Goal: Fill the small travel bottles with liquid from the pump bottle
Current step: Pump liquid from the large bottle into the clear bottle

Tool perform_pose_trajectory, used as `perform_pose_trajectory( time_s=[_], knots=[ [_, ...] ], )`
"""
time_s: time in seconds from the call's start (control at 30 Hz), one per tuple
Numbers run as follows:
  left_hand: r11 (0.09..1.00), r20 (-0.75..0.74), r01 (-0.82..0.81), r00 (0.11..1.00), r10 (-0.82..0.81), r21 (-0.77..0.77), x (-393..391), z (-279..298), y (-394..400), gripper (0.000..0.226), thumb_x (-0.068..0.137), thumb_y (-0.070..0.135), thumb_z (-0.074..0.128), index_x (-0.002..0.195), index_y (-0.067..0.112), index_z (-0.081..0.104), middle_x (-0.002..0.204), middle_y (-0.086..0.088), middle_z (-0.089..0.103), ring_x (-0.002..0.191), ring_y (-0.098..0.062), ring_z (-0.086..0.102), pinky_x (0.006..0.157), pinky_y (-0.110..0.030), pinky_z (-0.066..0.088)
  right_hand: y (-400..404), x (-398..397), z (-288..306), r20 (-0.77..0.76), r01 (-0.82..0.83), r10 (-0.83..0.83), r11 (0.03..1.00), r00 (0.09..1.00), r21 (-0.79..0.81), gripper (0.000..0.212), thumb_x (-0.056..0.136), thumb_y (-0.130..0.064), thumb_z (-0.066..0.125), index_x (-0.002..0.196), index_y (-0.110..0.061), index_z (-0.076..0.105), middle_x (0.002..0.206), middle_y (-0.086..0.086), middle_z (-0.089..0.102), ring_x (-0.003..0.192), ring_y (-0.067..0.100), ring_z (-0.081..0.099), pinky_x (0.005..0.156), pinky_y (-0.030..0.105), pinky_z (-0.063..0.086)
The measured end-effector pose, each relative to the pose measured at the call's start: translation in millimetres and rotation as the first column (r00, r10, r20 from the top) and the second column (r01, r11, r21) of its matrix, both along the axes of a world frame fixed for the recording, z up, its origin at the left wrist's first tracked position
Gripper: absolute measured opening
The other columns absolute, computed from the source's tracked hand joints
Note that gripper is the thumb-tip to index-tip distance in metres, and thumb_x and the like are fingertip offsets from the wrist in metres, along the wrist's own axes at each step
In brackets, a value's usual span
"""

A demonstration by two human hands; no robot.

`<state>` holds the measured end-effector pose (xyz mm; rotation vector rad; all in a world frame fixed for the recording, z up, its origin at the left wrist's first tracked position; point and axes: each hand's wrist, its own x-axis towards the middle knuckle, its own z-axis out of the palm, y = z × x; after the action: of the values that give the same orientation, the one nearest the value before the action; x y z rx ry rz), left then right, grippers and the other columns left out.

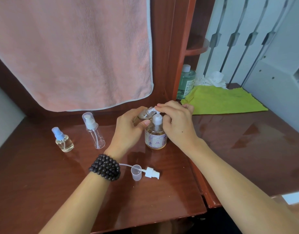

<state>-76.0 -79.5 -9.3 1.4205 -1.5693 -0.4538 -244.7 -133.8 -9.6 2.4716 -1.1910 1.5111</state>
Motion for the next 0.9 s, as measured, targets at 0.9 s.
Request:
perform_pose_trajectory(
  time_s=[0.9],
  knots=[
    [0.999,-0.07,-0.007,0.998,0.01,0.037,0.7,3.9,4.7,0.032,0.087,0.01,0.074,0.115,0.026,0.07,0.103,0.015,0.073,0.089,0.006,0.063,0.078,-0.004,0.042,5.3,3.1,4.8,0.004,-0.013,0.013,0.999,1.0,0.033,0.046,0.074,-0.011,0.039,0.097,-0.02,0.078,0.104,-0.01,0.07,0.095,0.009,0.063,0.087,0.044,0.032]
  ],
)
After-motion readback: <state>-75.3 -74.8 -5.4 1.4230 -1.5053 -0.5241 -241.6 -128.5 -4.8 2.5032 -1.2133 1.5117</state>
